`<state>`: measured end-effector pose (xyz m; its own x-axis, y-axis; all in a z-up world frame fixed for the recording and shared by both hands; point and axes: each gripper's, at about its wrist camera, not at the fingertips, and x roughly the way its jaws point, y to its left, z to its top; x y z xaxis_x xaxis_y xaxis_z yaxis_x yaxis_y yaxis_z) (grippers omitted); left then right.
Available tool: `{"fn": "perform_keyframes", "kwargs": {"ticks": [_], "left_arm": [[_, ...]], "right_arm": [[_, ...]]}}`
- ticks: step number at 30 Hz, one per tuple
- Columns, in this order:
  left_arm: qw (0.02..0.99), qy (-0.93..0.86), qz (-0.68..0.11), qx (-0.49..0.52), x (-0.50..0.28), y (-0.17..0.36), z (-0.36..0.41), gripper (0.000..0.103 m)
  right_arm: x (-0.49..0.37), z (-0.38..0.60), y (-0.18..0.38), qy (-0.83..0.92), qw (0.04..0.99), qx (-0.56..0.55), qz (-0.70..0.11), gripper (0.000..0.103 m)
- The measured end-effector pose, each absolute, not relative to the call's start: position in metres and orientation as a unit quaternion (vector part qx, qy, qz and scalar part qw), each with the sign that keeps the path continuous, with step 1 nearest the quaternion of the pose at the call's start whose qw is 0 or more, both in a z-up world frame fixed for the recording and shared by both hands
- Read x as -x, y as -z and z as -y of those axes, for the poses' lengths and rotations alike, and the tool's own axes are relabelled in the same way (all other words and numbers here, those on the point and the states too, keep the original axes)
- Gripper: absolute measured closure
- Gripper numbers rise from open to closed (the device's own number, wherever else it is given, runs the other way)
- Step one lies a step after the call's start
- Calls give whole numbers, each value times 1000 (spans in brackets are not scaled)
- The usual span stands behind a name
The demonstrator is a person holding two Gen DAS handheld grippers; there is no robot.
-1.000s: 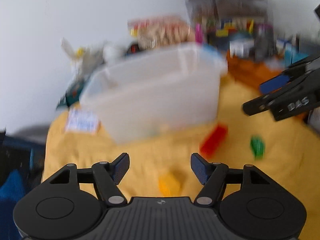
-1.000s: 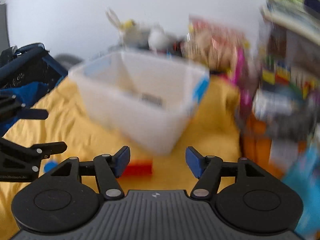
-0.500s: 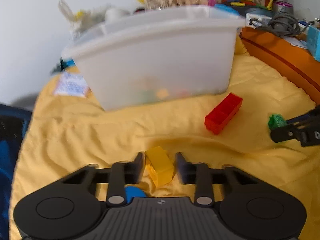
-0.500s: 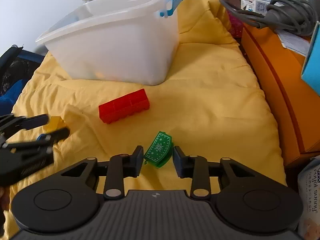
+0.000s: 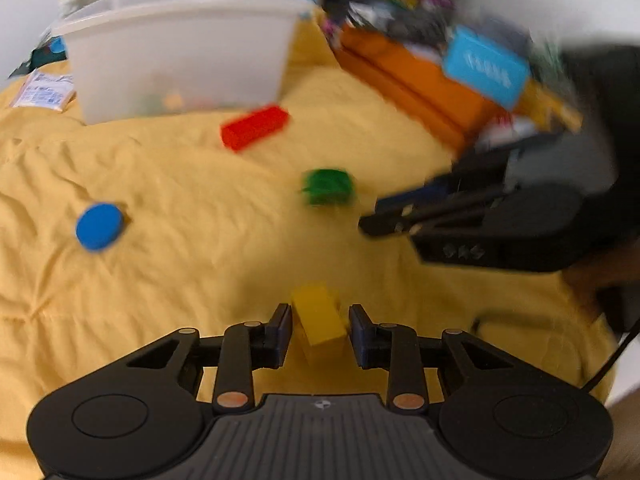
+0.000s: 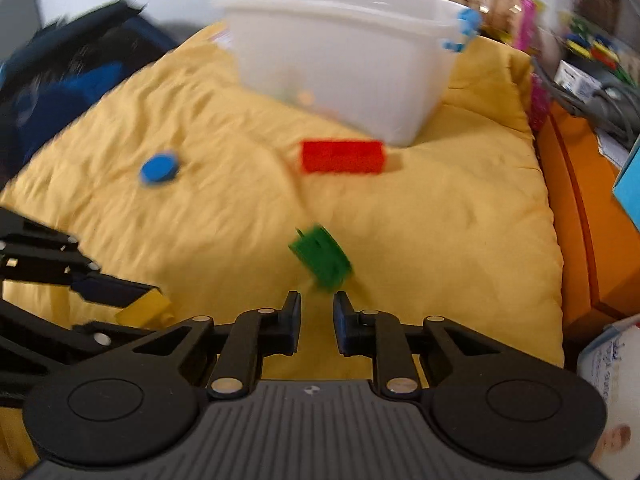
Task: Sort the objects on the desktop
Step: 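Grasp the yellow square brick with the left gripper while the right reaches the green brick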
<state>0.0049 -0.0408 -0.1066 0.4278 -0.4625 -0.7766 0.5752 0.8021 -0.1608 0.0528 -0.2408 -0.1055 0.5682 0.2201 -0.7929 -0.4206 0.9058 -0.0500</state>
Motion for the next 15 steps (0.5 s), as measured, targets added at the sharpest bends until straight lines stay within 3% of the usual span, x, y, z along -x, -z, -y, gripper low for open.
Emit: {"fn": "perform_keyframes", "kwargs": {"ticks": [5, 15], "left_arm": [[866, 274, -410, -83, 5, 104, 29, 67], [895, 235, -374, -57, -6, 88, 3, 60]], "right_arm": [[-30, 225, 107, -204, 875, 173, -404, 83], [-35, 230, 98, -187, 887, 153, -395, 80]]}}
